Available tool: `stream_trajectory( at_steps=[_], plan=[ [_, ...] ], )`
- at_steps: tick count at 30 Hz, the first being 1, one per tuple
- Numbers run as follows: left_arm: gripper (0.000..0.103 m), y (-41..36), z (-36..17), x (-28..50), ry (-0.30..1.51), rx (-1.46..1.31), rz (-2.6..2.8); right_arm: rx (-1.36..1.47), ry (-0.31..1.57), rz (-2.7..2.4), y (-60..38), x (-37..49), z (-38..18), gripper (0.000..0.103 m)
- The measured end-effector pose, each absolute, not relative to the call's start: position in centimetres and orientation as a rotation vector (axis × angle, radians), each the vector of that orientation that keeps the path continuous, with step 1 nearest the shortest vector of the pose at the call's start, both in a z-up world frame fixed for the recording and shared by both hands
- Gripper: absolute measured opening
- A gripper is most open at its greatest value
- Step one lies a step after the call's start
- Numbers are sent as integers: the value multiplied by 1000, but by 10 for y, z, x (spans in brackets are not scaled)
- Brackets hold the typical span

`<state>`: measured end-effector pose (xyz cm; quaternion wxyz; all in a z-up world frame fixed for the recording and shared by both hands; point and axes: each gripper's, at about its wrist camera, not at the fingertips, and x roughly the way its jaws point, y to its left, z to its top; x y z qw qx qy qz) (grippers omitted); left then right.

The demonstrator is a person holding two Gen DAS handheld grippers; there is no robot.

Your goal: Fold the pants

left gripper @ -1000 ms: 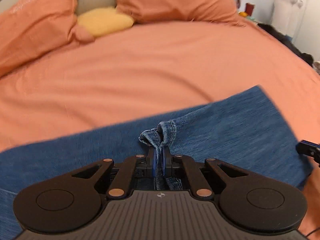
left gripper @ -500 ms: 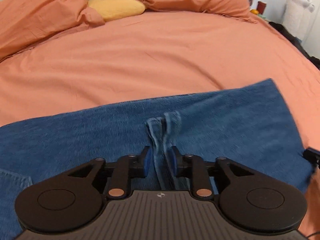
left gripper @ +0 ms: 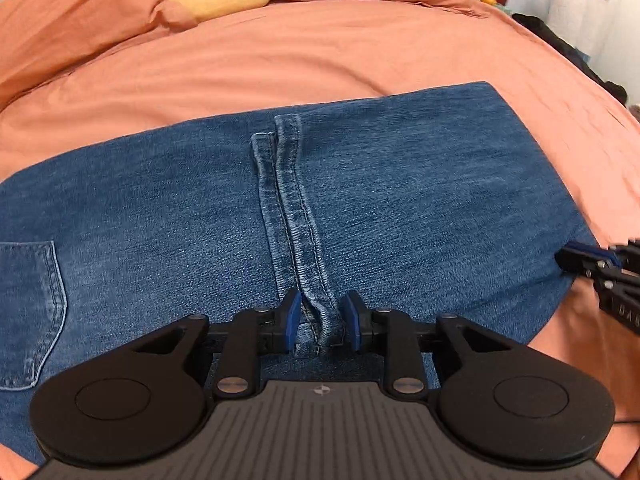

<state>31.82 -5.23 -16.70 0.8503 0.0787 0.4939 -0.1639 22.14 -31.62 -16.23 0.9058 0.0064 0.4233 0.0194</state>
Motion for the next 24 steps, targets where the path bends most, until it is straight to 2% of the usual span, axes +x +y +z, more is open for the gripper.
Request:
stream_trajectory(
  at_steps=[4, 9, 12, 14, 15, 17, 22, 24],
  plan=[
    [32, -41, -148, 307, 1006, 139, -360, 16, 850, 33, -318, 220, -158, 6],
    [44, 12, -116, 287, 967, 73, -317, -39, 740, 68, -306, 206, -133, 7],
    [57, 55, -97, 277, 942, 4, -259, -48, 713, 132, -295, 204, -118, 13],
    [59, 85, -85, 274, 918, -41, -202, -74, 716, 177, -284, 206, -109, 21],
    [63, 102, -81, 272, 908, -64, -170, -93, 720, 205, -278, 208, -105, 23],
    [70, 135, -76, 270, 894, -111, -97, -126, 726, 252, -265, 213, -97, 35],
    [72, 221, -80, 263, 865, -267, 98, -158, 774, 343, -239, 238, -83, 37],
    [75, 251, -87, 262, 850, -363, 160, -177, 796, 379, -227, 250, -80, 37]
  ],
)
